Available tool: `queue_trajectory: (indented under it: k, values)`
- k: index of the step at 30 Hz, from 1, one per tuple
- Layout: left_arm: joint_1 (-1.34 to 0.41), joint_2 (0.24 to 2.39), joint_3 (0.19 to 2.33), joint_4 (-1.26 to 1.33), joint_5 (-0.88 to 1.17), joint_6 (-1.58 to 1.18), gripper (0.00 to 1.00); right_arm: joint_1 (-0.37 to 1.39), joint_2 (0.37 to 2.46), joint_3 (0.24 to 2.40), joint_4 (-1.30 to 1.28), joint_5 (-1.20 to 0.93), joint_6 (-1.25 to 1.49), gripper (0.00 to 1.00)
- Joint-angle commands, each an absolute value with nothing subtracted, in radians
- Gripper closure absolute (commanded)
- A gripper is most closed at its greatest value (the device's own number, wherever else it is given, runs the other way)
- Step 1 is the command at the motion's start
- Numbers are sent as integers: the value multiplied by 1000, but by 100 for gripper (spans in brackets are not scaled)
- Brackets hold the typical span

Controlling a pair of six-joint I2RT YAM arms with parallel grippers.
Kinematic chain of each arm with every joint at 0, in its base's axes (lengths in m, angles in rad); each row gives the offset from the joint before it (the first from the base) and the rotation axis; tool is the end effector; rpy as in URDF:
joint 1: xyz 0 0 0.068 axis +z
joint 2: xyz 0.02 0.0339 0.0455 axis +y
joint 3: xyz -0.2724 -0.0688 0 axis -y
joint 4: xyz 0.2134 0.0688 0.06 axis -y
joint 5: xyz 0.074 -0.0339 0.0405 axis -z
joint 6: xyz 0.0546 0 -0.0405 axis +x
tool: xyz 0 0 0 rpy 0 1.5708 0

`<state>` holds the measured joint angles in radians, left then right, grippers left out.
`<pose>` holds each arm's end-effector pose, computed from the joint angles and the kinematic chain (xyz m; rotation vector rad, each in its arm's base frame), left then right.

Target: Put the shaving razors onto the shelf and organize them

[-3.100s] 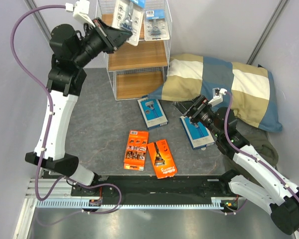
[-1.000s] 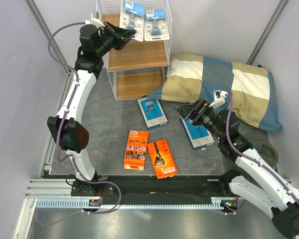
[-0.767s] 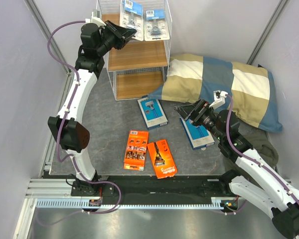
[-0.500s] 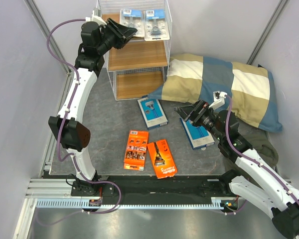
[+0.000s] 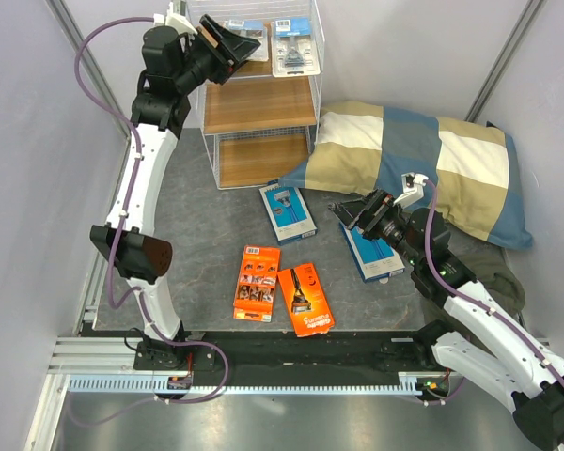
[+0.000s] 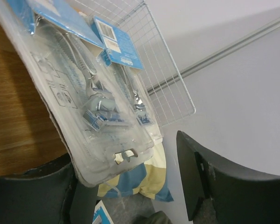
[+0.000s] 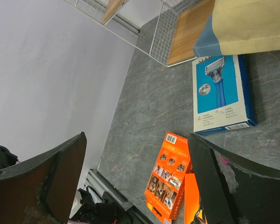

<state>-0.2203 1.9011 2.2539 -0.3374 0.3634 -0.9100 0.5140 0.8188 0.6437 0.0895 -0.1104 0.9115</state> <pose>0.3987 -0.1092 0.5031 -0.2683 1.6587 -1.1546 0.1558 0.0949 0.3234 0.2646 1.7740 1.1500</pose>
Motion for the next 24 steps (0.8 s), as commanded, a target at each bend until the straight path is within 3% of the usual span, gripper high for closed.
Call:
queue_trajectory:
  k: [1, 24]
  values:
    - [-222, 1939, 2361, -397, 425, -845, 31, 512, 808, 637, 104, -98, 904, 2]
    - [-218, 1947, 2356, -503, 566, -870, 30, 511, 810, 635, 104, -98, 900, 2]
